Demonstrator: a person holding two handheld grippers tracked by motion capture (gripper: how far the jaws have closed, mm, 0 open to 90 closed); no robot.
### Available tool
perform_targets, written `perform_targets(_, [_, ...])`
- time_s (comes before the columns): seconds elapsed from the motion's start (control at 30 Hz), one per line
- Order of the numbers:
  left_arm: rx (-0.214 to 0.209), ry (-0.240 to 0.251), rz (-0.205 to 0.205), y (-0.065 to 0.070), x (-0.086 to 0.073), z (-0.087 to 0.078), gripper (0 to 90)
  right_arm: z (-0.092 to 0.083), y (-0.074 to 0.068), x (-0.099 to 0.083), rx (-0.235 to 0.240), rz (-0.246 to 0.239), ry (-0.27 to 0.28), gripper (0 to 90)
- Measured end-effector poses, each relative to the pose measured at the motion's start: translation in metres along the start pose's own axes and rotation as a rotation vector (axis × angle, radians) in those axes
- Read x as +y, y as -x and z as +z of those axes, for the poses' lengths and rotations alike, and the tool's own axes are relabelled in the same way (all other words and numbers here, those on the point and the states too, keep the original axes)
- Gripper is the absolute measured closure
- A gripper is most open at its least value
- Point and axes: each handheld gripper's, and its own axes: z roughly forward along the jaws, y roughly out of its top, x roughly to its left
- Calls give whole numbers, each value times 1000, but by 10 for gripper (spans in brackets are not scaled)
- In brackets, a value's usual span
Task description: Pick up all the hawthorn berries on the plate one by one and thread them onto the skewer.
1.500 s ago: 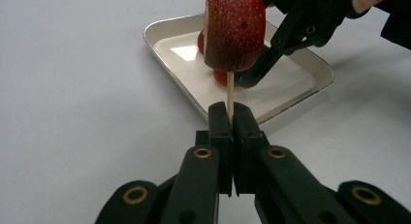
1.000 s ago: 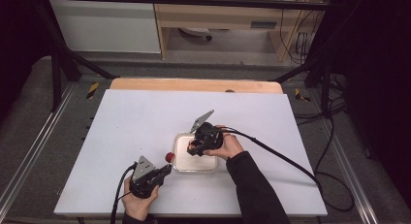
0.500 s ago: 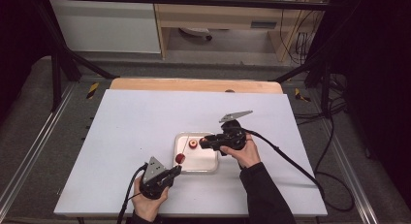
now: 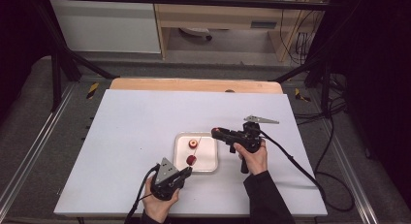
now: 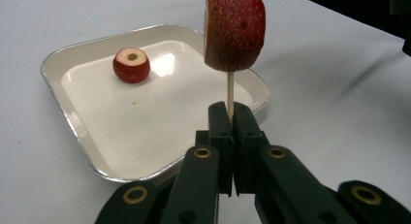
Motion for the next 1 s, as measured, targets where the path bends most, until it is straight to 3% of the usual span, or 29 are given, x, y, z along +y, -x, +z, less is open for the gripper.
perform_targets(0.5, [-14,-2,-16,15,4,15,884,2,-8,-3,28,29,184,614])
perform_targets(1.0, [-17,-1,-57,19,8,24,884,1,-16,-9,51,17,246,614])
